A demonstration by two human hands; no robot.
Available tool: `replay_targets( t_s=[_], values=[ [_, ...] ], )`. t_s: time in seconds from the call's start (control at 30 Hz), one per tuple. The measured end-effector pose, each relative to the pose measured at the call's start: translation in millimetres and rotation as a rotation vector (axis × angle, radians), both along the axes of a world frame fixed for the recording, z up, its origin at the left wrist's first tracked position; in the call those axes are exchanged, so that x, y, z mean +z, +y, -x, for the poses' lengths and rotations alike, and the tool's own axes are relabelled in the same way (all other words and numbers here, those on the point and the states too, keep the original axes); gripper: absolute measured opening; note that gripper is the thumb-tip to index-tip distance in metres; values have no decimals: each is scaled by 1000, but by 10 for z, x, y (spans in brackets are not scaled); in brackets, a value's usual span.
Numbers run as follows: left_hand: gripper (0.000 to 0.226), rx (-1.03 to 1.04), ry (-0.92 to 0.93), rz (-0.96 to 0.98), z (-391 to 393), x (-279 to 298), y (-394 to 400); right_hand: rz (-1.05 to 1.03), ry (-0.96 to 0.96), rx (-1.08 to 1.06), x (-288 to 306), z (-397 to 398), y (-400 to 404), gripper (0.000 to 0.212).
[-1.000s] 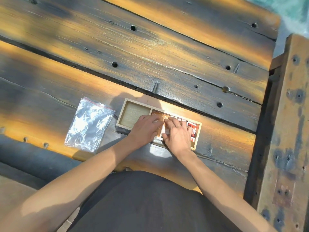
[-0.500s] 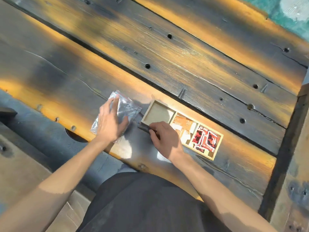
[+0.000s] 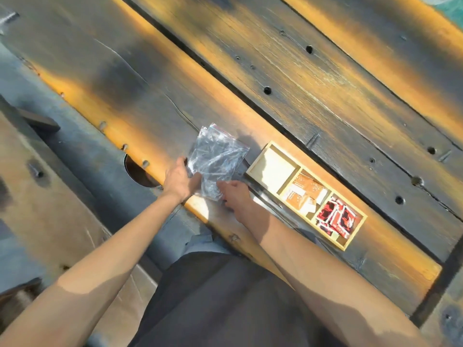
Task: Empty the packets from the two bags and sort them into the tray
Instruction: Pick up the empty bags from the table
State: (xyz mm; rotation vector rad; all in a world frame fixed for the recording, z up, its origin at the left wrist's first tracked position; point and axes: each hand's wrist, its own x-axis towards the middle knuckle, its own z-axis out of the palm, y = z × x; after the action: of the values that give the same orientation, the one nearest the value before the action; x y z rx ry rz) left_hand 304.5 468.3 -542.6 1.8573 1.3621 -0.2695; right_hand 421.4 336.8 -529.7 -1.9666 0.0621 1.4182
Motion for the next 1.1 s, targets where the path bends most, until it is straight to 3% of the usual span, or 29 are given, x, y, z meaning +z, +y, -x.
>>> replay_targets(
  t_s=[0.17, 0.3, 0.43, 0.53, 0.67, 0.73, 0.87, 1.1],
  values=[
    [30, 346, -75, 222, 174, -18, -259, -17, 121, -37, 2, 28, -228, 18],
    [33, 471, -241, 428, 437, -16, -502, -54, 231, -101, -22, 79, -530, 30],
    [30, 503, -319, 411, 611, 154, -801, -127, 398, -143, 60, 165, -846, 28],
    [7, 595, -408, 338, 711, 274, -1030, -212, 492, -212, 34, 274, -1006, 40],
    [3, 676, -460, 249, 915, 300, -1315, -261, 568, -260, -25, 480, -1114, 59],
    [8, 751, -483, 248, 1053, 307, -1415, -249, 578, -226, -23, 585, -1122, 62],
    [9, 866, -481, 230, 1374, 286, -1547, -185, 570, -99, 32, 749, -1016, 42],
    [11, 984, -401, 206, 2038, 91, -1382, -78, 472, 117, -61, 1204, -420, 54]
  ],
)
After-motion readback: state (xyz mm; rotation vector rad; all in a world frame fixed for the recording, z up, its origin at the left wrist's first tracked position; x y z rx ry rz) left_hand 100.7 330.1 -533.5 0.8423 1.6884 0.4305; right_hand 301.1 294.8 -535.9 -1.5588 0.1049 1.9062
